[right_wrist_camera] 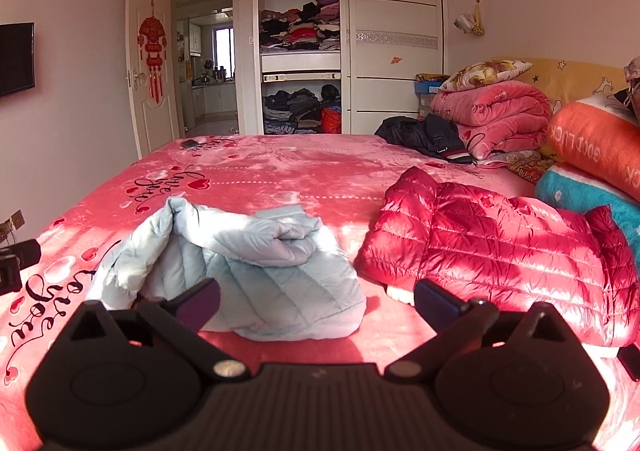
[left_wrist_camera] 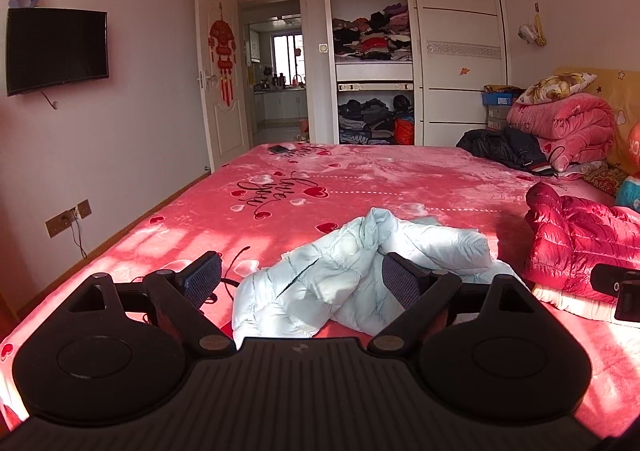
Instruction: Fold large clothes
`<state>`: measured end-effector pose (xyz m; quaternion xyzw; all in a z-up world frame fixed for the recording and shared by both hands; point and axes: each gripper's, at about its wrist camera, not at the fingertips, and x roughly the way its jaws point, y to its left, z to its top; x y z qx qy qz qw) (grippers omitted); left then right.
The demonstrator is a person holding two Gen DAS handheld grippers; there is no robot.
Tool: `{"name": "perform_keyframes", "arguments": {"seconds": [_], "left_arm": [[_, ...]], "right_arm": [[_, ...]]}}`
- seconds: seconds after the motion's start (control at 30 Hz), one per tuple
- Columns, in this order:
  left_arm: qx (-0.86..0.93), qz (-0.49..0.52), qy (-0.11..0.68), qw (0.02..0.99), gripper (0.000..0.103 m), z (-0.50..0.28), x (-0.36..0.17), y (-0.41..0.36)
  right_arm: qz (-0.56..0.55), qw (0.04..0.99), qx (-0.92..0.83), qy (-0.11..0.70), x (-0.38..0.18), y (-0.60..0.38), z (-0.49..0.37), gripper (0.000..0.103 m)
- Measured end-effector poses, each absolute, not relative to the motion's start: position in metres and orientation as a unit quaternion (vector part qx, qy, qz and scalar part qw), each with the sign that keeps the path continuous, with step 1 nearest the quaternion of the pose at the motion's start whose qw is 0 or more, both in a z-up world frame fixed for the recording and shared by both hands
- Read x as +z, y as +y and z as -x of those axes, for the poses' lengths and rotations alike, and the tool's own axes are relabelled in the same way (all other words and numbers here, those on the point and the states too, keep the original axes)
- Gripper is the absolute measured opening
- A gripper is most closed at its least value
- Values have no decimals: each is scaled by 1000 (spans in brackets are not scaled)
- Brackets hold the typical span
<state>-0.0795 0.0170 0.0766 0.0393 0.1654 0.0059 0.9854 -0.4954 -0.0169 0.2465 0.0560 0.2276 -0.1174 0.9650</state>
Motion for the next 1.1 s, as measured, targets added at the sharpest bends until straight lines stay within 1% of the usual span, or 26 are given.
{"name": "perform_keyframes", "arguments": {"seconds": [0.07, 0.33, 0.47, 0.63, 0.8, 0.87, 1.1], "left_arm": [[11, -45, 131, 990, 103, 87, 75, 22], [18, -25, 65, 997, 103, 123, 75, 37], [27, -39, 76, 996, 103, 119, 79, 31], [32, -12, 73, 997, 103, 125, 89, 34], [42, -13, 80, 996, 103, 133, 103, 29], [48, -28, 83, 995, 103, 138, 108, 24], [54, -6, 87, 995, 103, 151, 121, 25]], "right_arm": [[-57, 968, -112, 218, 257, -14, 503, 102], [-55, 977, -97, 185, 287, -2, 529, 102], [-52, 979, -90, 173, 297, 4, 538, 102], [-50, 982, -84, 164, 305, 11, 547, 102], [-58, 983, -73, 161, 311, 14, 555, 102], [-58, 983, -69, 158, 313, 17, 559, 102], [-53, 986, -61, 145, 321, 23, 569, 102]]}}
